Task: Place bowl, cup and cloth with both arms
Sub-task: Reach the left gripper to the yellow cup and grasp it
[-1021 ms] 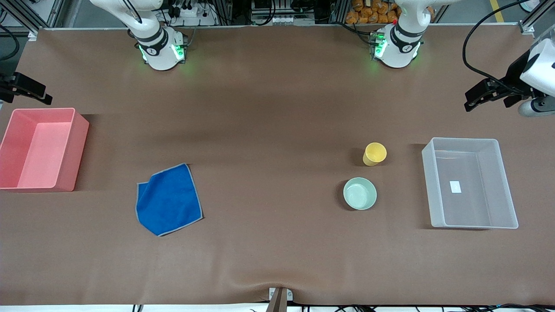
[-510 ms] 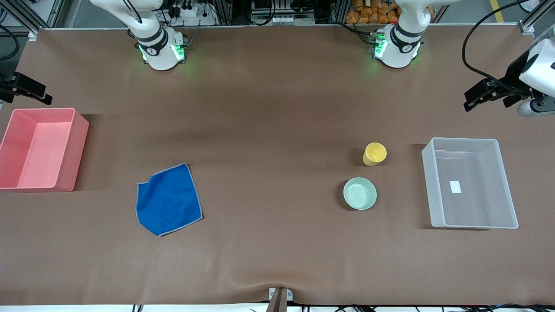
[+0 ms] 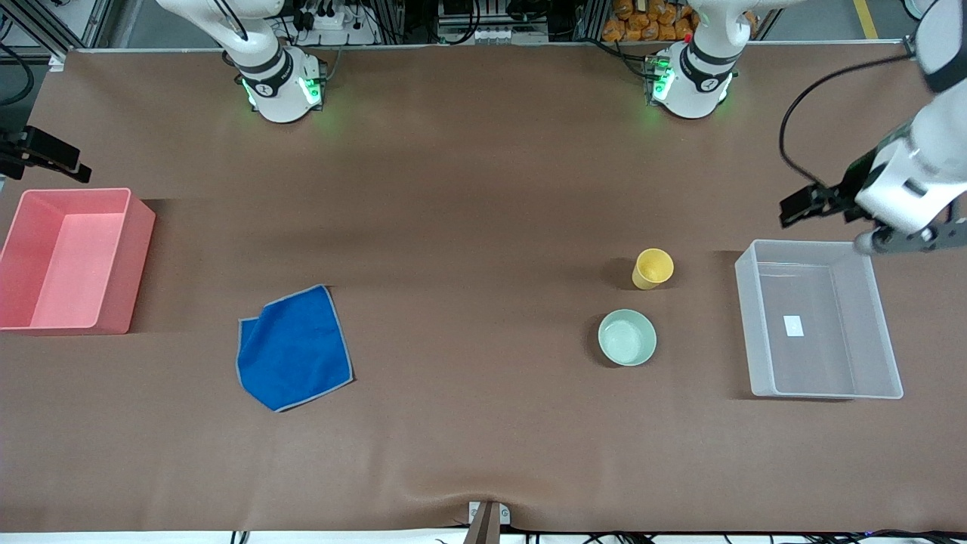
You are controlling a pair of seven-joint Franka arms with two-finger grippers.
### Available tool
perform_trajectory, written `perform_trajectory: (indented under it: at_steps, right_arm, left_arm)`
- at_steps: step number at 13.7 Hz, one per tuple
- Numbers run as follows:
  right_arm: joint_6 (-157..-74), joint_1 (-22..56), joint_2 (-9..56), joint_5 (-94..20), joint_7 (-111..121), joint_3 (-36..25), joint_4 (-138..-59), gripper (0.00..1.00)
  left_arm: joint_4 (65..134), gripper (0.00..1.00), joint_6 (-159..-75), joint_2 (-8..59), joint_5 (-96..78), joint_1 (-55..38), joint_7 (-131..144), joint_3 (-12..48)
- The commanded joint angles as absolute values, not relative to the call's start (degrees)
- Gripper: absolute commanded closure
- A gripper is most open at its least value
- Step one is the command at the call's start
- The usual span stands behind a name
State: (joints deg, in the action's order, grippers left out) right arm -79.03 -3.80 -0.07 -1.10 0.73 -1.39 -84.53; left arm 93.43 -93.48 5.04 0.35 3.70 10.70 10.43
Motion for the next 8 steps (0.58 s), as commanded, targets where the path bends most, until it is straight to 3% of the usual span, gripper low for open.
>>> perform_trajectory:
  at_steps: [1,5,8]
  right_arm:
    - [-79.0,-2.6,-0.1,-1.5,0.1,-2.2,-84.1,0.0]
    - [-79.0,-2.6,0.1,-1.5,0.1,-2.2,-84.1,0.0]
    - [-79.0,-2.6,0.1,-1.5,0.1,-2.2,-84.1,0.0]
  left_arm:
    - [98.5,0.0,-100.1,7.2,0.2,2.6,10.9,11.3]
    - [114.2,0.0,-118.7,7.5,0.2,-0.5,10.9,11.7]
    - [118.8,0.0,-124.0,9.5,0.2,-0.8,11.0,11.7]
